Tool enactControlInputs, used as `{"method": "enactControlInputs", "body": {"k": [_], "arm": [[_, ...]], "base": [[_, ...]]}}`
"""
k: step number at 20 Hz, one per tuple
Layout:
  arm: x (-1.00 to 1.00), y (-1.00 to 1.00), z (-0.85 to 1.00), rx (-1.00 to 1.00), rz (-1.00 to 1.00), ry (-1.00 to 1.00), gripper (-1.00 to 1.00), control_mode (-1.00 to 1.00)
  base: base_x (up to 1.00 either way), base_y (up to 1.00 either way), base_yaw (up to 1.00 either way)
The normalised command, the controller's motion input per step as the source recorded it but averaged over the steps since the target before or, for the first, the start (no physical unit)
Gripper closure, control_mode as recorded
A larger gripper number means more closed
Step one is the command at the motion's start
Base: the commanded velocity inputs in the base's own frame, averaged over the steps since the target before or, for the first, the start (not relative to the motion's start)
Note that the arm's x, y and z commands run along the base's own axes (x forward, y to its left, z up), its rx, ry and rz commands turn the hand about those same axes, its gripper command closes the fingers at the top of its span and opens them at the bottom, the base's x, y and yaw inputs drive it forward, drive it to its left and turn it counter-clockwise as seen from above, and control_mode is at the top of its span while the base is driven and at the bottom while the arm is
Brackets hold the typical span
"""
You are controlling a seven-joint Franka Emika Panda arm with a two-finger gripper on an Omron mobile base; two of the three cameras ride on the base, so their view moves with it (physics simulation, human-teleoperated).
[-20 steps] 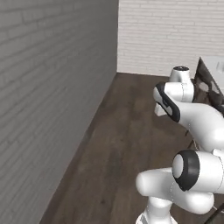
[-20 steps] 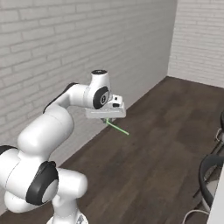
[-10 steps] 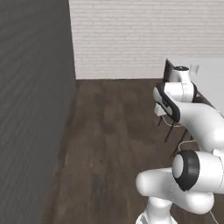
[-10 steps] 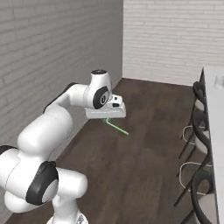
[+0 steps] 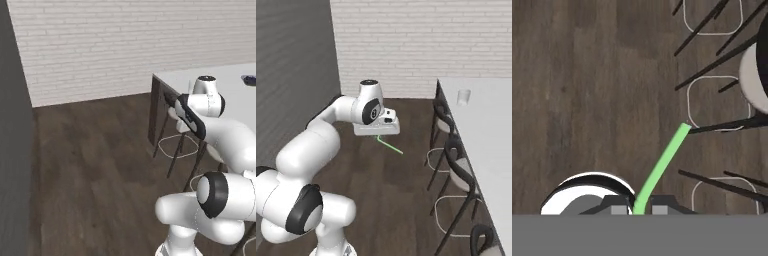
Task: Take a straw from the drawer in front and place it inside the glass cup on the dining counter.
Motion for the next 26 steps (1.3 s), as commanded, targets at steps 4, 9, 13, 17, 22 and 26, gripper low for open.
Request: {"method": "enactControlInputs", "body": {"k": [4, 9, 13, 17, 22, 26], "arm": [[0.00, 0.00, 0.00, 0.00, 0.00, 0.00, 1.00, 1.00], [0.00, 0.00, 0.00, 0.00, 0.00, 0.00, 1.00, 1.00], [0.00, 0.00, 0.00, 0.00, 0.00, 0.00, 1.00, 1.00], [0.00, 0.00, 0.00, 0.00, 0.00, 0.00, 1.00, 1.00], [0.00, 0.00, 0.00, 0.00, 0.00, 0.00, 1.00, 1.00], [0.00, 0.00, 0.00, 0.00, 0.00, 0.00, 1.00, 1.00]], "base": [[0.99, 0.41, -0.47], [0.93, 0.52, -0.47], [0.79, 0.63, -0.46], [0.59, 0.66, -0.47], [0.47, 0.67, -0.52], [0.48, 0.63, -0.54]]}}
